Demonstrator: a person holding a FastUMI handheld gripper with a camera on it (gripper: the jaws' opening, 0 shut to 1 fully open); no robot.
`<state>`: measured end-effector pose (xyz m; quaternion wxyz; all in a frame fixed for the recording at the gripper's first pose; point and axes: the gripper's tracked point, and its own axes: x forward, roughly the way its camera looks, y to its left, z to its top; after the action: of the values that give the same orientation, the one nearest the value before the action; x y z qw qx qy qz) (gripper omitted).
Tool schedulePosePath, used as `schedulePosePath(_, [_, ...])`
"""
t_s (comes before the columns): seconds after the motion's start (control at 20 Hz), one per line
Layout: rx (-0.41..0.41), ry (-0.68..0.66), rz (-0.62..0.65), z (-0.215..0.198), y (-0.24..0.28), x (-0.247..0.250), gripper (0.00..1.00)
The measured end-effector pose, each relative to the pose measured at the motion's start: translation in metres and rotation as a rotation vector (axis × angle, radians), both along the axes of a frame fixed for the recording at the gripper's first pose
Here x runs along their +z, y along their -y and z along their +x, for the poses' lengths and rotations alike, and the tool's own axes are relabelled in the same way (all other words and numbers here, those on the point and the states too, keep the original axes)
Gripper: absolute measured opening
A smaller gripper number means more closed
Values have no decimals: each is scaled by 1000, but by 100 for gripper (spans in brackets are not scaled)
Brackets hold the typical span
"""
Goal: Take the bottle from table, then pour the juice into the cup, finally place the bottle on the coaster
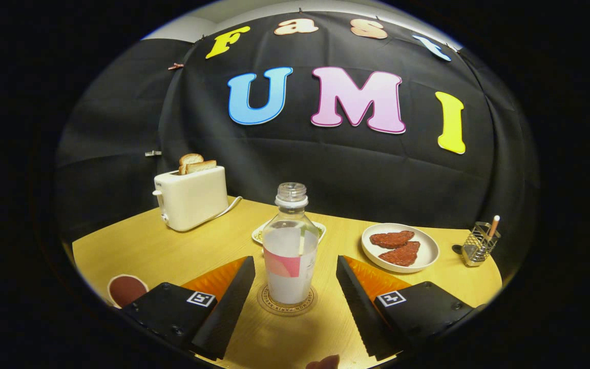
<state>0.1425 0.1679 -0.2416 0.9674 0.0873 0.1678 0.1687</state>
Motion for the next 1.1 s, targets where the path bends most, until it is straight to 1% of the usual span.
schedulePosePath(0.2, [-30,37,-11,-24,21,38,98])
schedulePosePath(0.45, [-106,52,-2,-52,44,81,98])
schedulePosePath(0.65, [-158,84,-31,-75,59,120,98])
schedulePosePath(0.95, [-271,114,-10,-102,76,171,98])
schedulePosePath(1.1, [-295,131,-40,-115,83,192,98])
